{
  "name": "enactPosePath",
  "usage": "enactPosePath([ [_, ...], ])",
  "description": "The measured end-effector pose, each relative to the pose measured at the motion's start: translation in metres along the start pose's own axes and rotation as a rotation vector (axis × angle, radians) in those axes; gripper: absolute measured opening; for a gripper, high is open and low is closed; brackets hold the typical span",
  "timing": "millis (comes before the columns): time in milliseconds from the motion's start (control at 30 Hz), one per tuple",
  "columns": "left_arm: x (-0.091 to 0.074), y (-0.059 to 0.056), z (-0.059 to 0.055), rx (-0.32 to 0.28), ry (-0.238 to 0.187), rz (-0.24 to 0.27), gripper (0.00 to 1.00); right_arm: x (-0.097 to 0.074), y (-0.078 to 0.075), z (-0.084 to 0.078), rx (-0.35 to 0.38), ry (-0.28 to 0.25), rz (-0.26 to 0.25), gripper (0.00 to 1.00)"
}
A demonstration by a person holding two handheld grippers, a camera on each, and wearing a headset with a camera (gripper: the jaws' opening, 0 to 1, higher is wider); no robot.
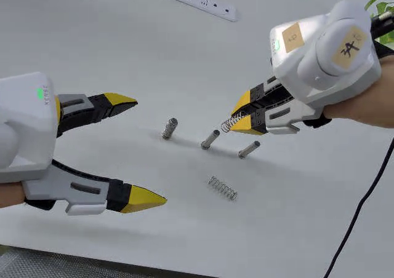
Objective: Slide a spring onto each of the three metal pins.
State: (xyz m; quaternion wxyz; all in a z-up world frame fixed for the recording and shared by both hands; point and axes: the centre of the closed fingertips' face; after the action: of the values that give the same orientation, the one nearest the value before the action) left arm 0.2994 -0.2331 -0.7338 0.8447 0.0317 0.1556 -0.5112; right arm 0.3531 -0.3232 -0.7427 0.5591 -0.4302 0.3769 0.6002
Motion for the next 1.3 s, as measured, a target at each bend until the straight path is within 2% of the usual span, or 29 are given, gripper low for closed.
enactPosePath([
  [267,-0.001,0.002,-0.002,-0.019,-0.010,0.003,0.89,0.014,-0.005,-0.008,0.007,0.022,0.016,0.06],
  [1300,0.000,0.000,-0.005,-0.045,-0.026,-0.008,0.89,0.028,-0.002,-0.009,-0.020,0.055,0.047,0.06],
])
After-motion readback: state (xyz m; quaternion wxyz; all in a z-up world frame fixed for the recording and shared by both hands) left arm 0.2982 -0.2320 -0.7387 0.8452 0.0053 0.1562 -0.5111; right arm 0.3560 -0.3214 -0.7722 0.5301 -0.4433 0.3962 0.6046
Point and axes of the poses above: the centre of the closed fingertips' face, and the gripper's own axes: x roughly forward along the fingers, y roughly to its left, z roughly out of its top, and after that the axes turned 2 degrees about x, right-handed
